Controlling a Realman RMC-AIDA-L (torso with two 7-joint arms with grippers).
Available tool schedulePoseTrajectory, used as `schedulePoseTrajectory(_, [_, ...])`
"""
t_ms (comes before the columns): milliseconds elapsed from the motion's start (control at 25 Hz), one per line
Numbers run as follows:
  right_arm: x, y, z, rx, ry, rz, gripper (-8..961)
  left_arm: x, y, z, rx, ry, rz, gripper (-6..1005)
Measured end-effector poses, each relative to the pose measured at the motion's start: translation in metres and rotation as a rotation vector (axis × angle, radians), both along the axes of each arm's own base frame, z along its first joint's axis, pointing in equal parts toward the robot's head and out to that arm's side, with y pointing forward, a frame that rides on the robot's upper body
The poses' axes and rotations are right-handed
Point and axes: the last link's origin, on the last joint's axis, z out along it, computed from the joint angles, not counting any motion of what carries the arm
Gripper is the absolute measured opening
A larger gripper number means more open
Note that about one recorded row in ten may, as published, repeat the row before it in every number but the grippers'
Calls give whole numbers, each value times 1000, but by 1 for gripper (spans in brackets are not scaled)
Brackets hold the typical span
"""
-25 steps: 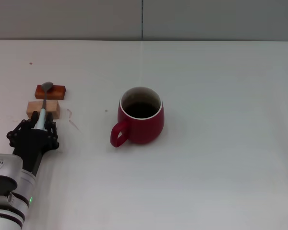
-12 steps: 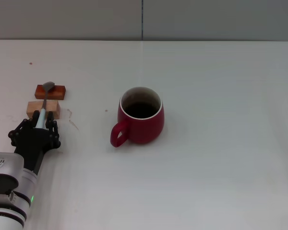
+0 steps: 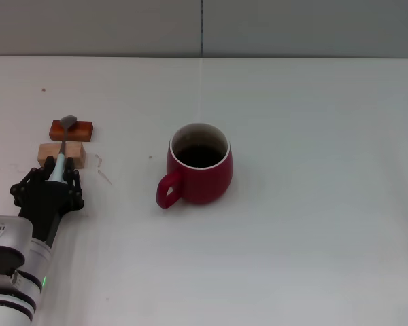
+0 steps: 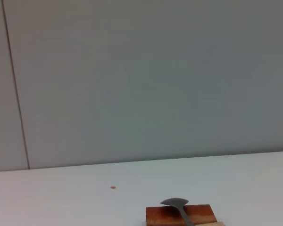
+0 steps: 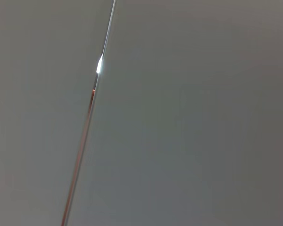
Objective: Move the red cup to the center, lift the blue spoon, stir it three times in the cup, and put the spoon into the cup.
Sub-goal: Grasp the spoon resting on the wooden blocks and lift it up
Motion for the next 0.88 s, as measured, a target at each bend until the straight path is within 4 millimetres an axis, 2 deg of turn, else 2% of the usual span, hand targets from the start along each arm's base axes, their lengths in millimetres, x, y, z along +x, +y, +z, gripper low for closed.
schedulePoseTrajectory(880, [-1, 0, -2, -2, 6, 1, 627, -2, -1, 1, 2, 4, 2, 283])
